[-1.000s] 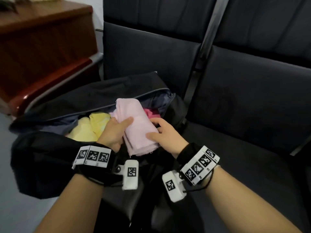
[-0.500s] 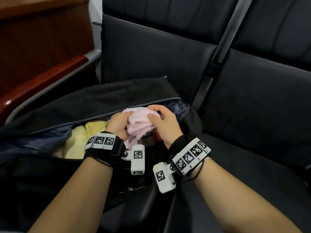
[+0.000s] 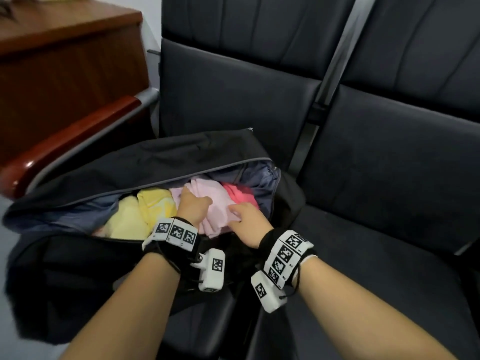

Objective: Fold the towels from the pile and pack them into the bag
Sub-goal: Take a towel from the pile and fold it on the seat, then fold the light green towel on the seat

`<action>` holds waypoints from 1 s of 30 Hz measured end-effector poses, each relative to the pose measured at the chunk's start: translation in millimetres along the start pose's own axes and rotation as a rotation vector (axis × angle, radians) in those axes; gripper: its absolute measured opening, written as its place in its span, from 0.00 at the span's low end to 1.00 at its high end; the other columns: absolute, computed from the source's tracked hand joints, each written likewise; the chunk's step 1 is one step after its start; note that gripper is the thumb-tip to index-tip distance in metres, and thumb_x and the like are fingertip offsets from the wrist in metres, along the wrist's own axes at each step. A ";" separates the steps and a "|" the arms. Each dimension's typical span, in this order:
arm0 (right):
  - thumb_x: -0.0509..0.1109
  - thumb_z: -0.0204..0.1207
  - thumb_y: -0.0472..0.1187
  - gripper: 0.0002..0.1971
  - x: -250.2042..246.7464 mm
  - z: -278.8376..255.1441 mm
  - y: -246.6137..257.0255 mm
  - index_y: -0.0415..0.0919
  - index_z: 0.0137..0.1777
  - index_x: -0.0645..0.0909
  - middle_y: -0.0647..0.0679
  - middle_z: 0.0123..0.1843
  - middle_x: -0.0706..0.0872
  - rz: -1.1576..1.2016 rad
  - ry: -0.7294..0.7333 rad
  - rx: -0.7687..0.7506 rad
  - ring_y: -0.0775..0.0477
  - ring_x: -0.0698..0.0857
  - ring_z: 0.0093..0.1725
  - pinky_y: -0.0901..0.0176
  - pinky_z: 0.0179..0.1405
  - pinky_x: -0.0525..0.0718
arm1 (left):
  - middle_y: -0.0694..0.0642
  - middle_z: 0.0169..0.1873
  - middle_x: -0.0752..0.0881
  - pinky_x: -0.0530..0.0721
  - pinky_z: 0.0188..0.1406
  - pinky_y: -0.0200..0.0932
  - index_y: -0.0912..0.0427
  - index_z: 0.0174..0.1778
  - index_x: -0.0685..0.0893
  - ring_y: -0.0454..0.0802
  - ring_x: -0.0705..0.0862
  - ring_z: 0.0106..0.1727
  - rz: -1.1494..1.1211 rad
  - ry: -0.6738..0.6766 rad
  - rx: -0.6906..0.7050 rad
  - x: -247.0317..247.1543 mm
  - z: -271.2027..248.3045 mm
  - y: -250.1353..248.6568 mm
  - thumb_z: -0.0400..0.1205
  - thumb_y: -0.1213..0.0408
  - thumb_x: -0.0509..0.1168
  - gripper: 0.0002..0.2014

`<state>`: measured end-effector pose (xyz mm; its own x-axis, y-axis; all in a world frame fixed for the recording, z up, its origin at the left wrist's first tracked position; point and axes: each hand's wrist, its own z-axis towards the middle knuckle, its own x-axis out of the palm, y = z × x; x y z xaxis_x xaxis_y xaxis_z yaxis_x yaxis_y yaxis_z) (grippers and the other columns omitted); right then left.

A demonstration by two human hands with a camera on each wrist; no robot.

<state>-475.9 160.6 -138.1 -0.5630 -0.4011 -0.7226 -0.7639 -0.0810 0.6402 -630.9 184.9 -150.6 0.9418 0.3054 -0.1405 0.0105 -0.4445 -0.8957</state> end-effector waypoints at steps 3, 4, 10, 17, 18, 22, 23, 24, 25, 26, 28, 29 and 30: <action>0.68 0.80 0.36 0.21 -18.5 -40.6 1.6 0.39 0.73 0.79 0.41 0.71 0.80 0.074 -0.113 -0.088 0.43 0.79 0.70 0.60 0.72 0.71 | 0.63 0.77 0.74 0.73 0.78 0.53 0.63 0.82 0.68 0.60 0.74 0.77 0.182 -0.031 0.130 0.9 -35.6 -12.3 0.81 0.72 0.65 0.30; 0.69 0.79 0.36 0.20 -26.0 -57.0 -0.1 0.40 0.72 0.80 0.43 0.69 0.82 0.102 -0.147 -0.108 0.45 0.81 0.68 0.61 0.71 0.73 | 0.61 0.72 0.78 0.75 0.74 0.49 0.61 0.77 0.75 0.59 0.77 0.74 0.226 -0.037 0.197 3.6 -48.6 -16.4 0.81 0.71 0.65 0.26; 0.70 0.78 0.36 0.15 -85.2 -176.9 -60.2 0.45 0.64 0.86 0.51 0.56 0.89 0.106 -0.389 -0.104 0.54 0.86 0.53 0.63 0.61 0.81 | 0.50 0.43 0.88 0.81 0.50 0.34 0.53 0.47 0.87 0.51 0.87 0.51 0.330 0.063 0.560 69.6 -144.4 -42.9 0.77 0.74 0.66 0.11; 0.69 0.79 0.41 0.14 -144.8 -337.4 -214.6 0.53 0.63 0.84 0.58 0.54 0.86 0.141 -0.586 0.154 0.62 0.84 0.49 0.67 0.51 0.81 | 0.44 0.40 0.89 0.83 0.51 0.46 0.44 0.38 0.86 0.49 0.88 0.48 0.437 0.361 0.673 236.1 -258.1 2.0 0.79 0.71 0.68 0.14; 0.69 0.79 0.42 0.14 -149.6 -360.2 -237.8 0.53 0.64 0.84 0.58 0.53 0.86 0.134 -0.601 0.196 0.62 0.84 0.49 0.64 0.52 0.83 | 0.43 0.40 0.88 0.82 0.51 0.45 0.44 0.38 0.86 0.49 0.88 0.48 0.454 0.409 0.677 262.4 -275.5 13.5 0.79 0.72 0.68 0.14; 0.70 0.75 0.37 0.17 -167.0 -437.1 -326.7 0.48 0.63 0.85 0.53 0.53 0.88 0.125 -0.690 0.371 0.53 0.87 0.49 0.56 0.57 0.84 | 0.50 0.46 0.89 0.83 0.59 0.48 0.48 0.43 0.87 0.51 0.87 0.53 0.543 0.597 0.705 363.9 -340.2 54.5 0.80 0.73 0.67 0.13; 0.70 0.74 0.34 0.18 -169.9 -451.9 -345.1 0.45 0.64 0.85 0.50 0.55 0.89 0.130 -0.716 0.410 0.50 0.87 0.52 0.57 0.59 0.83 | 0.52 0.48 0.90 0.83 0.60 0.48 0.49 0.44 0.88 0.51 0.87 0.53 0.565 0.632 0.704 384.5 -353.1 63.7 0.80 0.74 0.67 0.12; 0.69 0.74 0.32 0.19 -172.4 -466.7 -363.6 0.43 0.64 0.85 0.47 0.56 0.89 0.131 -0.742 0.447 0.48 0.88 0.54 0.59 0.60 0.81 | 0.54 0.48 0.90 0.83 0.60 0.47 0.50 0.44 0.88 0.51 0.87 0.53 0.580 0.667 0.699 405.1 -365.8 73.3 0.79 0.74 0.67 0.12; 0.69 0.74 0.31 0.19 -174.4 -480.2 -380.5 0.41 0.65 0.85 0.45 0.58 0.90 0.128 -0.761 0.480 0.47 0.87 0.57 0.60 0.61 0.80 | 0.55 0.48 0.90 0.83 0.60 0.46 0.52 0.45 0.89 0.52 0.87 0.53 0.590 0.701 0.693 423.3 -377.5 82.5 0.79 0.75 0.67 0.12; 0.68 0.74 0.30 0.20 -175.8 -492.1 -395.5 0.41 0.66 0.84 0.44 0.60 0.89 0.122 -0.766 0.513 0.45 0.87 0.59 0.60 0.62 0.79 | 0.55 0.48 0.90 0.83 0.60 0.45 0.54 0.46 0.89 0.52 0.87 0.52 0.601 0.731 0.687 439.4 -388.1 90.7 0.79 0.76 0.67 0.12; 0.67 0.74 0.31 0.22 -179.0 -511.8 -420.6 0.41 0.68 0.83 0.43 0.65 0.86 0.063 -0.731 0.591 0.42 0.83 0.64 0.55 0.67 0.77 | 0.57 0.48 0.90 0.83 0.60 0.45 0.58 0.47 0.90 0.53 0.88 0.52 0.628 0.786 0.679 466.5 -405.9 105.6 0.78 0.77 0.66 0.12; 0.67 0.74 0.31 0.23 -181.1 -520.4 -431.4 0.43 0.69 0.82 0.43 0.67 0.84 0.014 -0.718 0.632 0.39 0.81 0.66 0.51 0.68 0.76 | 0.58 0.48 0.90 0.83 0.61 0.45 0.59 0.47 0.90 0.54 0.88 0.52 0.640 0.810 0.674 477.7 -412.8 112.3 0.78 0.78 0.66 0.12; 0.67 0.74 0.32 0.24 -184.0 -529.4 -441.4 0.45 0.70 0.82 0.43 0.67 0.82 -0.030 -0.723 0.672 0.37 0.79 0.65 0.48 0.68 0.76 | 0.59 0.48 0.90 0.83 0.61 0.46 0.59 0.47 0.90 0.54 0.88 0.52 0.653 0.832 0.667 487.2 -418.9 118.5 0.77 0.78 0.66 0.12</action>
<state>131.8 -212.8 -149.7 -0.4267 0.2654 -0.8646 -0.6750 0.5428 0.4998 -30.1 -71.8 -148.4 0.6358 -0.5441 -0.5474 -0.4812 0.2752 -0.8323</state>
